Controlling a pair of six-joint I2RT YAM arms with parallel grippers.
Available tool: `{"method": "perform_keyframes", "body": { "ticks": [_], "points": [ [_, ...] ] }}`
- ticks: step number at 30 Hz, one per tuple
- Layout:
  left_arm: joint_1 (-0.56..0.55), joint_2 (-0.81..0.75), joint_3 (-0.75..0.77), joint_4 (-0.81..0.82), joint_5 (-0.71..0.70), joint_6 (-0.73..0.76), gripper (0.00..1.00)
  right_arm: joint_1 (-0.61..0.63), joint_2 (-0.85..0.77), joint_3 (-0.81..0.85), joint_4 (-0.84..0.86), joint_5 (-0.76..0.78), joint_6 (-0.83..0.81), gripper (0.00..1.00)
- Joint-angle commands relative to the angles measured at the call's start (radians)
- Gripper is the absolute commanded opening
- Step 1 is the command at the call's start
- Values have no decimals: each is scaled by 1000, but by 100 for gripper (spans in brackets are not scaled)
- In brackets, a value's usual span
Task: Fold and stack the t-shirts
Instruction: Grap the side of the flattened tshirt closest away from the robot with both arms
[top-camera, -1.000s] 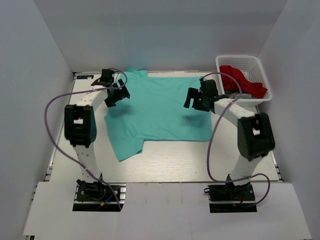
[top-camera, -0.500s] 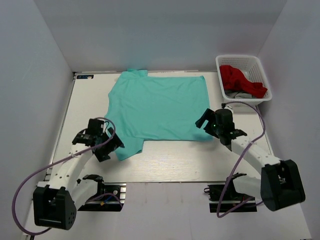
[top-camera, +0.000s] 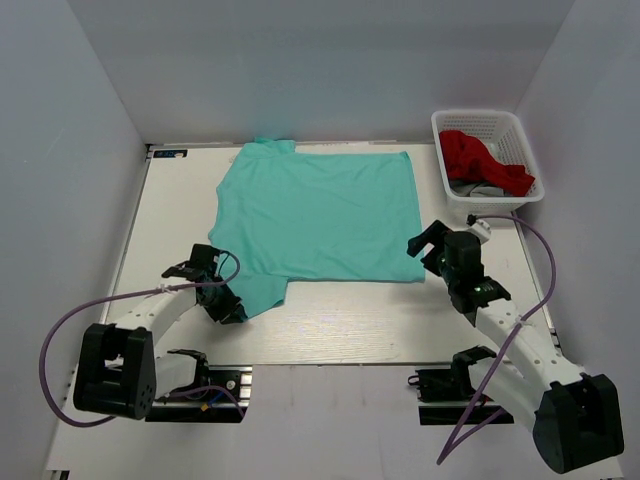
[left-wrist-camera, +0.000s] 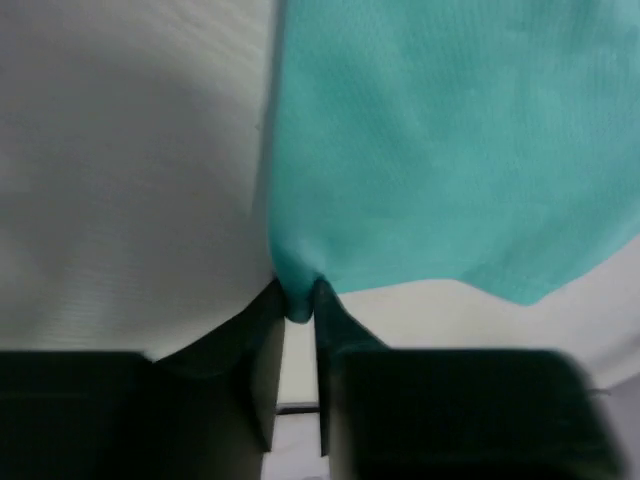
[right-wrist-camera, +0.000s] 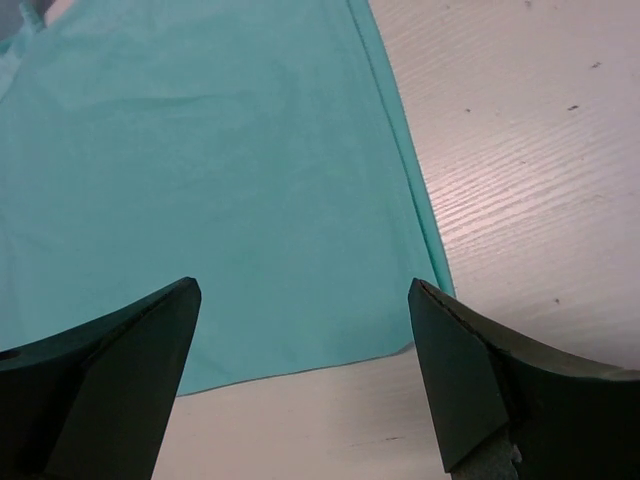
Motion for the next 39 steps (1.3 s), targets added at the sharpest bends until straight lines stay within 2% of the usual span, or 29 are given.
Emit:
{"method": "perform_keyframes", "body": {
  "ticks": [1, 4, 11, 20, 23, 24, 26, 27, 29, 30, 31, 39],
  "points": [
    [-5, 40, -16, 95, 6, 1, 26, -3, -5, 9, -56, 73, -14, 90],
    [-5, 50, -16, 84, -3, 1, 0, -5, 13, 20, -109, 96, -11, 90],
    [-5, -55, -7, 73, -14, 10, 0, -11, 79, 38, -229, 101, 14, 90],
    [-5, -65, 13, 90, -5, 30, 0, -15, 284, 69, -179, -44, 15, 76],
    [-5, -65, 23, 108, 6, 39, 0, -17, 356, 85, -182, -39, 49, 60],
    [-5, -65, 24, 108, 6, 40, 0, -14, 364, 87, -180, -31, 60, 51],
    [-5, -74, 33, 121, 17, 53, 0, -14, 386, 89, -166, -10, 66, 44],
    [-5, -75, 42, 121, 17, 67, 0, -12, 387, 89, -162, -7, 67, 33],
    [-5, -85, 56, 121, 17, 76, 0, -9, 403, 105, -159, -1, 69, 23],
    [-5, -85, 71, 110, 17, 87, 0, -9, 409, 115, -163, -4, 60, 7],
    [-5, -94, 85, 110, 17, 96, 0, -14, 410, 121, -166, -4, 58, 1],
    [-5, -81, 191, 170, 49, 125, 0, -6, 390, 202, -183, -25, -6, 0]
  ]
}}
